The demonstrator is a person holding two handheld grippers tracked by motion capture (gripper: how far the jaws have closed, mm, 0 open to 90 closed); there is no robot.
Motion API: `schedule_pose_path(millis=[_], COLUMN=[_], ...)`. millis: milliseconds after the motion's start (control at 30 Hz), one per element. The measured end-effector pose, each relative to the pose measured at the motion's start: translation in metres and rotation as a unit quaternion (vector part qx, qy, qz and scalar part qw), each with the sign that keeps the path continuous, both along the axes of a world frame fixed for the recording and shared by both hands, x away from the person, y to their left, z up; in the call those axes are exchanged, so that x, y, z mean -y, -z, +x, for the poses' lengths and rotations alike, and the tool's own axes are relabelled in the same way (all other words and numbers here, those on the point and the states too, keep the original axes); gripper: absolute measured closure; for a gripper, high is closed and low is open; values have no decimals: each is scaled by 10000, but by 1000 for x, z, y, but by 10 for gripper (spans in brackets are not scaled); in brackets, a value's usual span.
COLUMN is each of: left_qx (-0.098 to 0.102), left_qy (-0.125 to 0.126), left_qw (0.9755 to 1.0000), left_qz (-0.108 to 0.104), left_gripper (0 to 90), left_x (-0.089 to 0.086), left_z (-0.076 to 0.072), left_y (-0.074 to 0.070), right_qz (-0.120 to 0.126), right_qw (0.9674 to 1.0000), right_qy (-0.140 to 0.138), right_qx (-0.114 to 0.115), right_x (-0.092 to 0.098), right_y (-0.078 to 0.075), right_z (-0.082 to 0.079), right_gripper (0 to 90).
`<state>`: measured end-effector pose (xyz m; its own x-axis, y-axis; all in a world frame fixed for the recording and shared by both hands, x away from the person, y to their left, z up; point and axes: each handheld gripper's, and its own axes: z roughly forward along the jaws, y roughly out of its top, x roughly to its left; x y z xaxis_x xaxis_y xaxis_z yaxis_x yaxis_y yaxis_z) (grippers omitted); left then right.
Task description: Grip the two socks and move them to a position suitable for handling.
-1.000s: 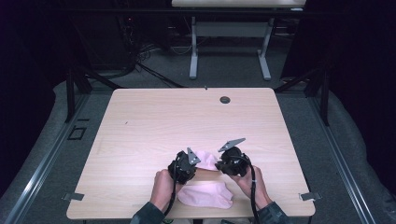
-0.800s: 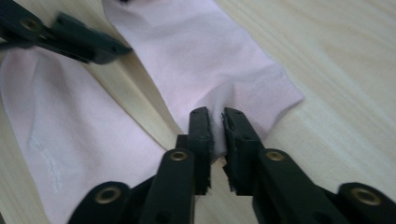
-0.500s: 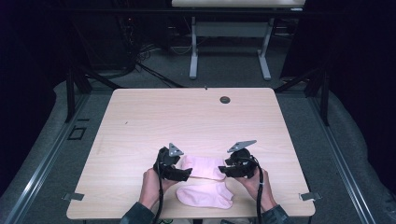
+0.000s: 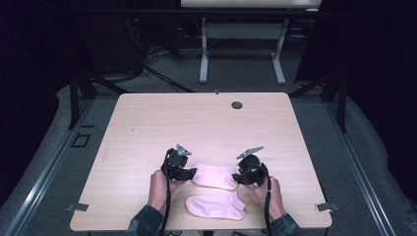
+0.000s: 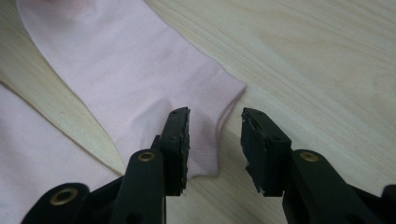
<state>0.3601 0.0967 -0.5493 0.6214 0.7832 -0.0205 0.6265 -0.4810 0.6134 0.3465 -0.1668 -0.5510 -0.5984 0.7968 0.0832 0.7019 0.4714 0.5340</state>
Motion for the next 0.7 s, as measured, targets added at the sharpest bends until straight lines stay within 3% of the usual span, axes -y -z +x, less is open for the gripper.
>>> schedule_pose_path(millis=[233,467,500,600,700], left_qx=[-149,-221,-233,-242,-263], left_qy=[49,89,81,67,64], left_qw=[9998,9997,9996,9996,9995], left_qz=[77,109,128,152,190], left_gripper=[618,734,753,820,858], left_x=[2,1,1,0,0], left_z=[4,4,4,4,4], left_y=[6,9,10,11,12], right_qz=[-154,-46,-126,81,115], right_qw=[9998,9999,9998,9999,9998], right_qy=[-39,-55,-96,-84,-111], right_qx=[-91,-84,-83,-72,-80], right_x=[-4,-4,-3,-4,-3], right_y=[6,8,8,10,11], right_z=[1,-1,-1,-2,-2], right_gripper=[655,713,726,772,816])
